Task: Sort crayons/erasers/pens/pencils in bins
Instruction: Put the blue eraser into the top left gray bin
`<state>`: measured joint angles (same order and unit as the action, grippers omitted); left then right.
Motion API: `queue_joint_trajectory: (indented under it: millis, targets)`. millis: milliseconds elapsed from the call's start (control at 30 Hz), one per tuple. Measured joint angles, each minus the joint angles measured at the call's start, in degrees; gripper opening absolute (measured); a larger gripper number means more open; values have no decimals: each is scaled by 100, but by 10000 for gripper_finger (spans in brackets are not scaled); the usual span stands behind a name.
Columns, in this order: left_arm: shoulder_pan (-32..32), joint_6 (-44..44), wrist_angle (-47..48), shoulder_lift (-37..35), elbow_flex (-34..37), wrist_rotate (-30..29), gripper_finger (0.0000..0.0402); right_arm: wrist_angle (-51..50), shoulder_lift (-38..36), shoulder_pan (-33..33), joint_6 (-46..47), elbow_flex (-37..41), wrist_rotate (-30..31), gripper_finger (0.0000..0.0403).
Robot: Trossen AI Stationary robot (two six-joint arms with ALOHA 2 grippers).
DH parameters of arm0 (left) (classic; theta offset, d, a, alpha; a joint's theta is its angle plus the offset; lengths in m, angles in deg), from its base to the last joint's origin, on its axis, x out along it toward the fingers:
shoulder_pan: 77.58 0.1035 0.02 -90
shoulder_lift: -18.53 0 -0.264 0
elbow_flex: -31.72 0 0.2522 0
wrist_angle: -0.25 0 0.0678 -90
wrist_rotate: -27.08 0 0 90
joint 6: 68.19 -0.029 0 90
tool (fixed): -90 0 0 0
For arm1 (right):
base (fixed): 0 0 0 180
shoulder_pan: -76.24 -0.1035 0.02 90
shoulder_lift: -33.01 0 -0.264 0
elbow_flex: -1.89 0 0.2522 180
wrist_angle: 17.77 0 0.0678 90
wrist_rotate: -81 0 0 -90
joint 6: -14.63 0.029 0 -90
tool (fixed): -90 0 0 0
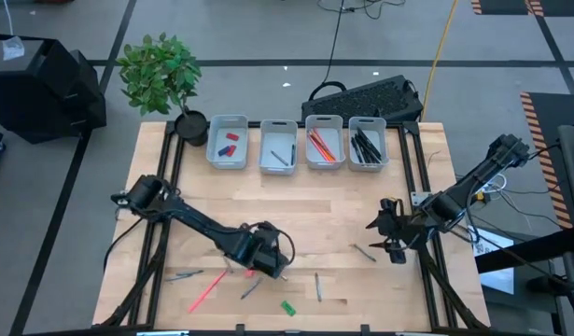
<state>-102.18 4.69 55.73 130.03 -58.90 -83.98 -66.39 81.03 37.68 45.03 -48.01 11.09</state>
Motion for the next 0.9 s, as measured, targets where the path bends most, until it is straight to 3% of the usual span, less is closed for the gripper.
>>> queue_joint_trajectory:
  millis: [200, 367, 633, 900]
  targets:
    - [198, 676, 1143, -2, 2, 143, 173, 28, 345, 153, 724, 0, 76, 249]
    - [313, 643, 579, -2, 90, 644, 179, 36, 611, 258, 1433, 0, 69, 249]
    - [322, 594, 485, -4, 89, 427, 233, 164, 877, 336, 1973, 0, 43, 249]
    - [326, 598, 353, 395, 90, 374, 205, 338, 1006, 338, 1966, 1, -112, 249]
